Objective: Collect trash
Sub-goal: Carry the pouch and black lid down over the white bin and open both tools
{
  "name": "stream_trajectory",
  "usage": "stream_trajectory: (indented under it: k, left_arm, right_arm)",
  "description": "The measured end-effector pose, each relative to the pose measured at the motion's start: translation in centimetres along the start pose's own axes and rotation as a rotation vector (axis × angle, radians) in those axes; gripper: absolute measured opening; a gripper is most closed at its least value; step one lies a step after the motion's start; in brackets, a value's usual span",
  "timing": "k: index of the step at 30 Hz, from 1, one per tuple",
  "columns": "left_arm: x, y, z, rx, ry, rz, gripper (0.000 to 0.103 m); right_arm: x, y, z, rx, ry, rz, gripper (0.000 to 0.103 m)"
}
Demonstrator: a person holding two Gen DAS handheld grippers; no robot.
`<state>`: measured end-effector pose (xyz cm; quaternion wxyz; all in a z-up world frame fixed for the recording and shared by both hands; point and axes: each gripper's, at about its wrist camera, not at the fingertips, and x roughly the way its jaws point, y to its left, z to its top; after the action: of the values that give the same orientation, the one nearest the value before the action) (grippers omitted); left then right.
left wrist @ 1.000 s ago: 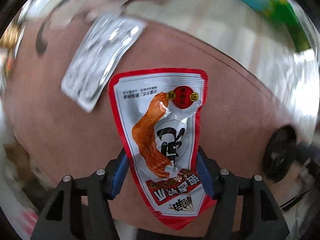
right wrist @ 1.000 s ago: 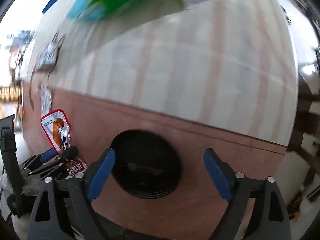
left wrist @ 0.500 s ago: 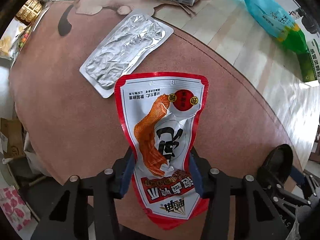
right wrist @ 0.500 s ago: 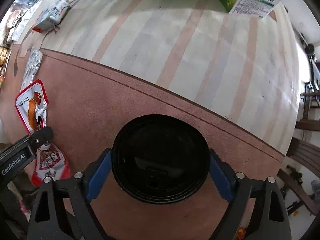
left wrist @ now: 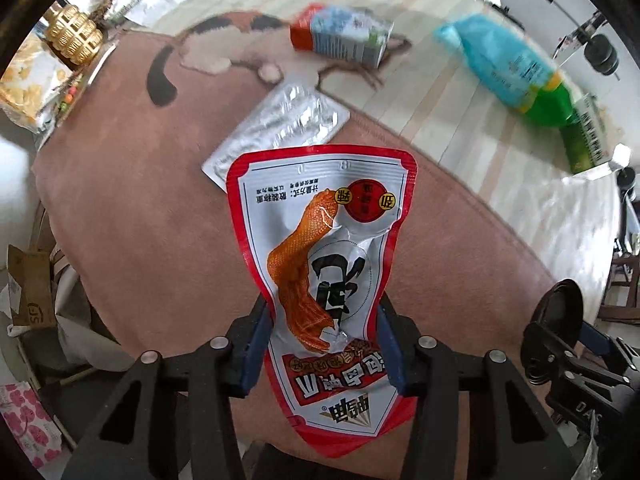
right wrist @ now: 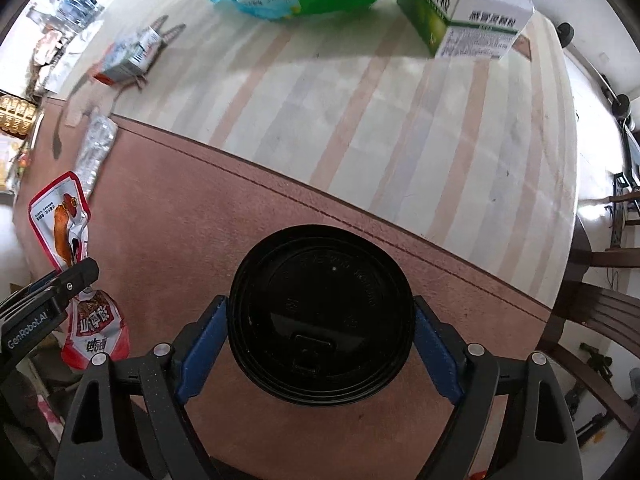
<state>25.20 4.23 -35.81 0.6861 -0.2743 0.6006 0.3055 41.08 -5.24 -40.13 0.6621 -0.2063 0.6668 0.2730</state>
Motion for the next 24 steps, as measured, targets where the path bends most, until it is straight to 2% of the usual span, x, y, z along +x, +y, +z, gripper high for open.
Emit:
stream_trajectory:
  k: [6, 13, 19, 24]
  left_arm:
    - [-6.3, 1.5, -0.9, -0.019, -0.102, -0.031, 0.045]
    - [-10.3, 7.7, -2.4, -0.077, -0.167, -0.06, 0.045]
    - [-12.8, 13.8, -6.6, -0.131, -0.217, -0.054, 0.045]
    - [-13.7, 19.7, -11.3, -0.191, -0.228, -0.06, 0.045]
  right_arm:
    - [-3.0, 1.4, 1.2, -0.03, -0.052, 0.023, 0.089]
    - [-6.4, 6.3, 0.6, -0.09, -0.106, 0.067, 0.089]
    - [-7.8, 12.1, -2.3, -0.159, -0.138, 0.109, 0.089]
    - [-9.5, 16.8, -7.3, -0.219, -0.148, 0.143, 0.089]
